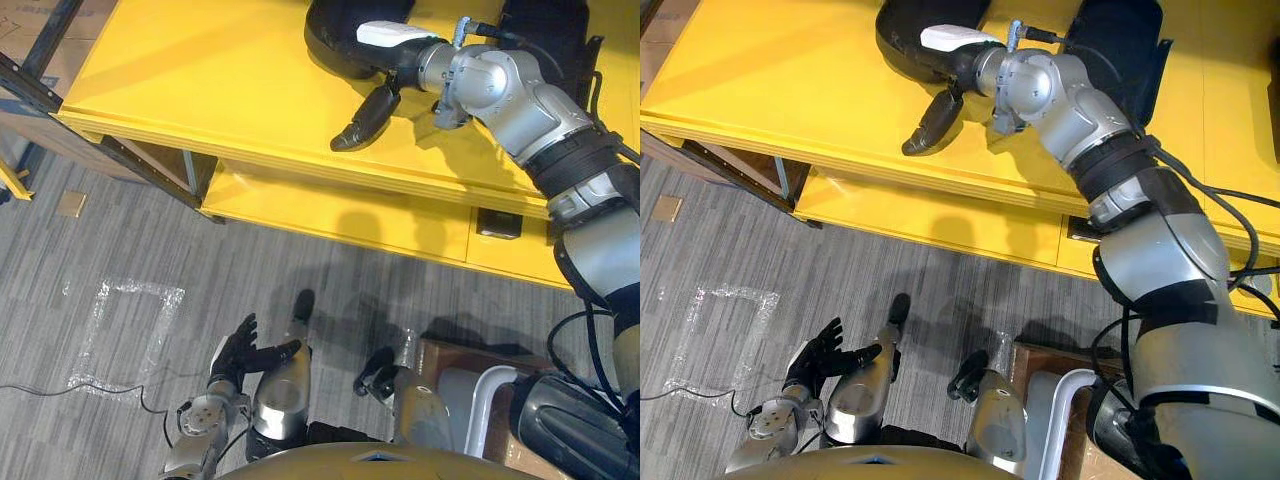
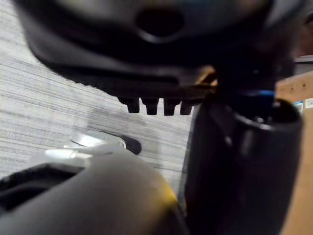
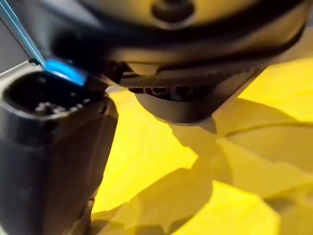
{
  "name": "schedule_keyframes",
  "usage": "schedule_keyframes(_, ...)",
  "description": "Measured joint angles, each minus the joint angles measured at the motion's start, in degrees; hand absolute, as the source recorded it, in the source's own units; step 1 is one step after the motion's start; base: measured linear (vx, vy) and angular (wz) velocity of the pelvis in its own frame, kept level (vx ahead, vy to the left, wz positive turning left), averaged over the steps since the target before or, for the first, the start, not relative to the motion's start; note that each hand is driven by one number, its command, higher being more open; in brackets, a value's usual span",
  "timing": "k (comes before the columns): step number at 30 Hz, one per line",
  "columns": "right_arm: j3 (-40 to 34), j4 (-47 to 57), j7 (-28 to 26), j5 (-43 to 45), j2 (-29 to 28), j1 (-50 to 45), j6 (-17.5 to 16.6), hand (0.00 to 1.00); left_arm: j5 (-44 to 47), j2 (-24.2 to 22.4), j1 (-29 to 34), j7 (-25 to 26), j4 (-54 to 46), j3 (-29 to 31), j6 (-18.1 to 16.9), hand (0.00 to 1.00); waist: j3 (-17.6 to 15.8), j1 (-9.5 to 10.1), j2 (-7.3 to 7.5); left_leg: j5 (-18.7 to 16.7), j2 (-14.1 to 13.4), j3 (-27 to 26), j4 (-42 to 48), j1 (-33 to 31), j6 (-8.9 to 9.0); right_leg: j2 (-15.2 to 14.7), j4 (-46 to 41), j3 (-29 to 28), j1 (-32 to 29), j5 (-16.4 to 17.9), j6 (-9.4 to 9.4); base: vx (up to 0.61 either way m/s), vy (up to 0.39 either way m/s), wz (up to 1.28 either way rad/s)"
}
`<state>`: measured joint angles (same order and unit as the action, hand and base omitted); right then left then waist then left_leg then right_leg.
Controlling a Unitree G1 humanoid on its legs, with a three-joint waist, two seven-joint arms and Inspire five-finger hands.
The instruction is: Walk over and take three plastic housings, then place them on the shelf
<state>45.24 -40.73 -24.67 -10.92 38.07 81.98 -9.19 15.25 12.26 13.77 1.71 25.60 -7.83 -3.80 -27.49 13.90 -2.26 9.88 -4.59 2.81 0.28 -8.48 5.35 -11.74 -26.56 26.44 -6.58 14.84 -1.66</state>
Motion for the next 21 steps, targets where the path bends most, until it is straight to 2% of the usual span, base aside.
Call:
schedule_keyframes(12, 2.20, 5.51, -2.51, -2.02, 1.94, -2.06, -0.03, 1.00, -0.09, 1.75, 0.16, -0.48, 0.53, 1.31, 0.39, 1.00, 2.00, -0.12, 3.92, 0.12, -0.10, -0.91, -1.53, 0.99, -0.05, 0.76, 2.65, -0.34, 1.03, -1.00, -0.36, 0.01, 0.005, -0.03)
schedule_keyframes(21, 2.69, 8.77, -2.48, -2.21, 2.32, -4.61, -0.08, 1.00, -0.11, 1.86, 0.26, -0.54, 0.85, 1.96, 0.42, 1.00, 2.70, -0.19, 4.74, 0.06, -0.16, -1.05, -1.57, 1.73, -0.03, 0.86, 2.87, -0.34, 1.72, -1.09, -0.37, 0.00, 0.000, 0.00)
